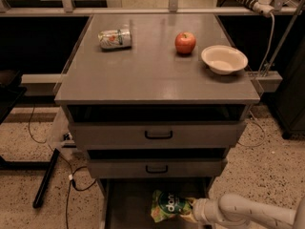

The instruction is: Place green rice chip bag into bottom drawer

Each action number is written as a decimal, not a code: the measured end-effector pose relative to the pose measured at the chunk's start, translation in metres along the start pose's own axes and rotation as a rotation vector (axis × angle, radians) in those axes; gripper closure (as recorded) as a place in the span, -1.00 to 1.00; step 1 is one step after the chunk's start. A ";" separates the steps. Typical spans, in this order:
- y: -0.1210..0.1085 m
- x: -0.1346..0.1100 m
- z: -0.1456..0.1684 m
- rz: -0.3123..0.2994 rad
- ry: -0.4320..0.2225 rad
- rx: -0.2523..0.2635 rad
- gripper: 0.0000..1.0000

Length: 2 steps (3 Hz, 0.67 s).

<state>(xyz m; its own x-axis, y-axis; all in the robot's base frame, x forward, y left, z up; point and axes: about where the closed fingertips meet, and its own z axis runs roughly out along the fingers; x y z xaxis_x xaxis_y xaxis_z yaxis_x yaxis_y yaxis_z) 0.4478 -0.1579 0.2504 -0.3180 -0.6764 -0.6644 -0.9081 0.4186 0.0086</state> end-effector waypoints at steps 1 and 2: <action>-0.007 0.022 0.034 0.002 0.010 0.067 1.00; -0.014 0.044 0.070 -0.102 0.001 0.083 1.00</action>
Offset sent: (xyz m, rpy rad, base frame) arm 0.0316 0.0079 -0.1340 -0.0913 -0.2321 0.1301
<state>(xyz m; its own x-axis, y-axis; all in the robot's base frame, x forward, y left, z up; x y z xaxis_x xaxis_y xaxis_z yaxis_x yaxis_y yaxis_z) 0.4651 -0.1511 0.1689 -0.2260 -0.7185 -0.6578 -0.9100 0.3967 -0.1206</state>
